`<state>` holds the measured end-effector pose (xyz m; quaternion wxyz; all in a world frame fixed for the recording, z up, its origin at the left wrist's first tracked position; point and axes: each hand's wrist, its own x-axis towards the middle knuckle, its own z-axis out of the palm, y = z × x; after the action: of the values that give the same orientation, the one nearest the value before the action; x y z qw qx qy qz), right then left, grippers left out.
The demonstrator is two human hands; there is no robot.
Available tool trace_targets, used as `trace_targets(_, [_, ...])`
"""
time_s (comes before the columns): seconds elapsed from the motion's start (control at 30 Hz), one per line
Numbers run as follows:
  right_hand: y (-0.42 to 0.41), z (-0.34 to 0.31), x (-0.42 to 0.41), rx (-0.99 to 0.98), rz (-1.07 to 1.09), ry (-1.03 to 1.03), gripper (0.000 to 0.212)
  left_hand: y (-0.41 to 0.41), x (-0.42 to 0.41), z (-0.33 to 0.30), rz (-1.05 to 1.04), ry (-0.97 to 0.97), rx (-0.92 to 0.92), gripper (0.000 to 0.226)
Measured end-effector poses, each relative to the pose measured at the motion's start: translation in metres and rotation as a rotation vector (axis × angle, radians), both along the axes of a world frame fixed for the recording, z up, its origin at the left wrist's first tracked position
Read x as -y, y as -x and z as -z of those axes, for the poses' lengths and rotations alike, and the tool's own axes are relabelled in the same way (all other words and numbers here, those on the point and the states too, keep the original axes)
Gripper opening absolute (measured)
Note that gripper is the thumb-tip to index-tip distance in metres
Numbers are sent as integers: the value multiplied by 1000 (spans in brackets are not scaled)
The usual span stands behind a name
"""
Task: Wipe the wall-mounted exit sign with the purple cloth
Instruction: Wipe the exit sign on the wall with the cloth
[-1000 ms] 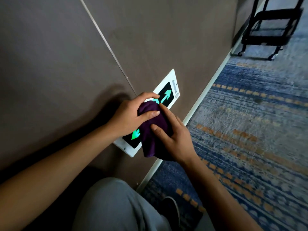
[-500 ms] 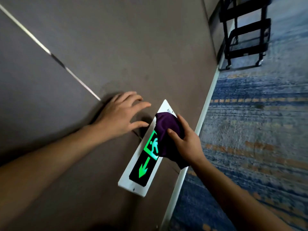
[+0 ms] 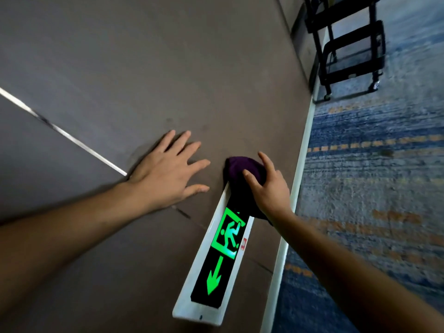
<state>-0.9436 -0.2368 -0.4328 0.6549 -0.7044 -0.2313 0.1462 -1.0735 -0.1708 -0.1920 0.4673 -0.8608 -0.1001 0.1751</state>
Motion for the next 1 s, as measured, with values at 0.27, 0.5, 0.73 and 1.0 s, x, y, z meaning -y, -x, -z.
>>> trace_targets(0.27, [-5,9,-29,-13,120,-56,56,0,-9,4,103,-75,-74,61])
trace_targets(0.5, [10,10,-49,89,55,-38,70,-11,-12,14,57,-96,-120,73])
trace_targets(0.73, [12,13,-53,43,56,12,52,-12,-16,17,64,-121,-116,76])
trace_targets(1.0, [86,19,-21,108,40,30,53,-11,-16,16,71,-114,-145,69])
